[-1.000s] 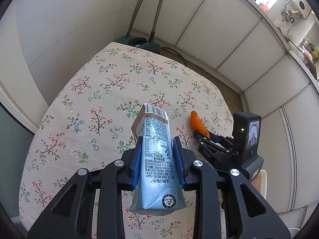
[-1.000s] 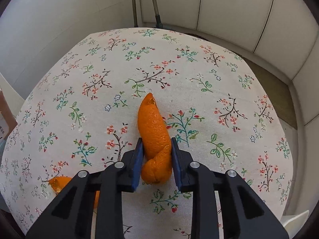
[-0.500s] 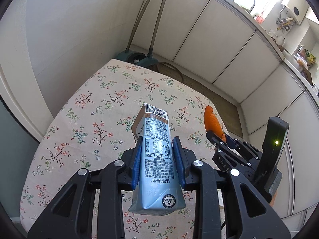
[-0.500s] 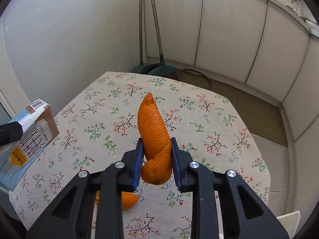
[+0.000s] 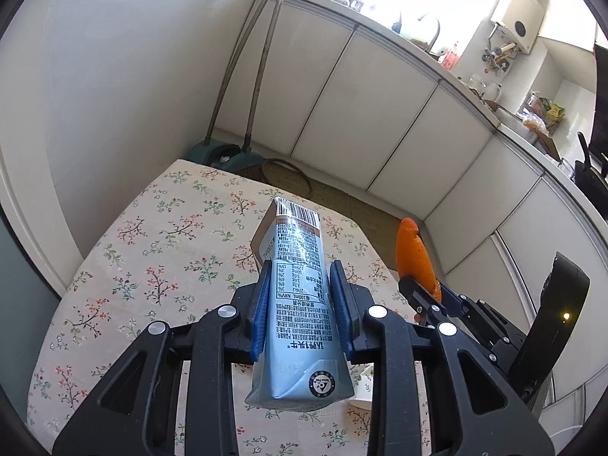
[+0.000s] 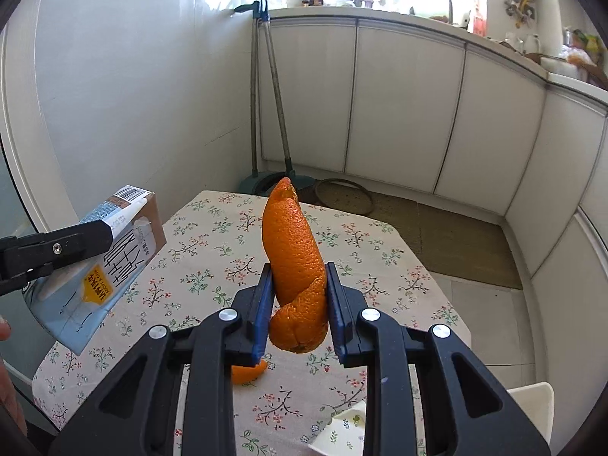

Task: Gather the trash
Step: 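Carry the orange peel over the white bin and open the right tool, then lower the blue milk carton into the bin and open the left tool, then move the left tool to the small orange peel while the right tool reaches the paper cup, then grasp the small orange peel with the left tool while the right tool grasps the white paper cup, then carry the paper cup to the bin and release it with the right tool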

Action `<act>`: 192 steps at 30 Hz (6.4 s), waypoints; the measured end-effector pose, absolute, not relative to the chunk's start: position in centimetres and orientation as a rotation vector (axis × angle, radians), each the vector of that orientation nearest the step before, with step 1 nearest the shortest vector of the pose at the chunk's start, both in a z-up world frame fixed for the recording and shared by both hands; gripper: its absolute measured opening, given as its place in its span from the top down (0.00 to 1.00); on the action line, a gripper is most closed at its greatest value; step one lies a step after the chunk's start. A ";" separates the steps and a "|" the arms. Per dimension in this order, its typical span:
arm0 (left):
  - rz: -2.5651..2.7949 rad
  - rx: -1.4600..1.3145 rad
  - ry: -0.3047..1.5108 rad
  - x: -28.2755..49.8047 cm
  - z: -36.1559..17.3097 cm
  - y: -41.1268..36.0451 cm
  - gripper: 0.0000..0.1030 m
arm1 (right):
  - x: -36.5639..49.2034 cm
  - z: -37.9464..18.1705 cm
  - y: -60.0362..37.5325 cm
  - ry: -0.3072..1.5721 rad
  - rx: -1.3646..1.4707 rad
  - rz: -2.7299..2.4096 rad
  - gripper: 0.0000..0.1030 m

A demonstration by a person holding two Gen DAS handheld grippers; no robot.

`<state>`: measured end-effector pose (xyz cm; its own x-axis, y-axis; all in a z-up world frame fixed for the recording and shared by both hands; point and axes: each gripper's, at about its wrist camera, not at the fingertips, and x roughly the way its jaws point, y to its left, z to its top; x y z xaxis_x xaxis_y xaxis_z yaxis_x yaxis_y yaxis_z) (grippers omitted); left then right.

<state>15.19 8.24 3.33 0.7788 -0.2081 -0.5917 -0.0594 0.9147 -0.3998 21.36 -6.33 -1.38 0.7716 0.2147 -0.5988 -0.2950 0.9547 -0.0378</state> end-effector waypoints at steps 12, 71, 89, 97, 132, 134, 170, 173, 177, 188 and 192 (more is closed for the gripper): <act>-0.222 -0.327 0.640 14.0 3.8 1.6 0.72 | 16.3 -0.6 -14.6 0.616 -0.054 0.108 0.74; -0.699 -0.140 0.880 15.4 -3.2 -31.2 0.71 | 4.2 -3.9 -47.1 0.651 0.282 -0.639 0.13; -0.526 -0.098 0.907 15.8 -3.9 -26.4 0.19 | 6.5 -3.6 -43.6 0.663 0.245 -0.553 0.07; -0.361 -0.101 0.919 16.3 -4.1 -19.5 0.11 | 9.7 -4.2 -37.6 0.723 0.158 -0.415 0.07; -0.177 0.108 1.229 23.6 -16.3 -0.2 0.48 | 18.6 -10.6 -18.9 1.042 0.067 -0.039 0.07; -0.173 0.111 1.227 23.4 -16.3 0.0 0.56 | 18.8 -11.3 -18.9 1.072 0.093 -0.028 0.07; 0.189 -0.144 0.739 12.5 0.5 13.6 0.81 | 22.7 -19.3 -11.9 1.261 0.145 -0.064 0.14; 0.212 -0.136 0.730 12.2 0.6 14.1 0.81 | 22.8 -18.9 -11.6 1.237 0.132 -0.057 0.18; 0.246 -0.123 0.719 12.0 0.8 14.7 0.81 | 22.7 -18.5 -10.9 1.219 0.124 -0.041 0.20; 0.280 -0.115 0.713 11.6 0.9 15.6 0.81 | 22.5 -15.4 -8.1 1.100 0.091 0.039 0.20; 0.281 -0.121 0.713 11.7 1.0 15.6 0.81 | 21.6 -12.6 -6.5 0.986 0.065 0.083 0.20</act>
<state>11.73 15.56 0.97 0.7205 0.2127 -0.6600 -0.2944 0.9556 -0.0135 21.63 -6.49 -12.65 0.5496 0.0996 -0.8294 -0.0407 0.9949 0.0925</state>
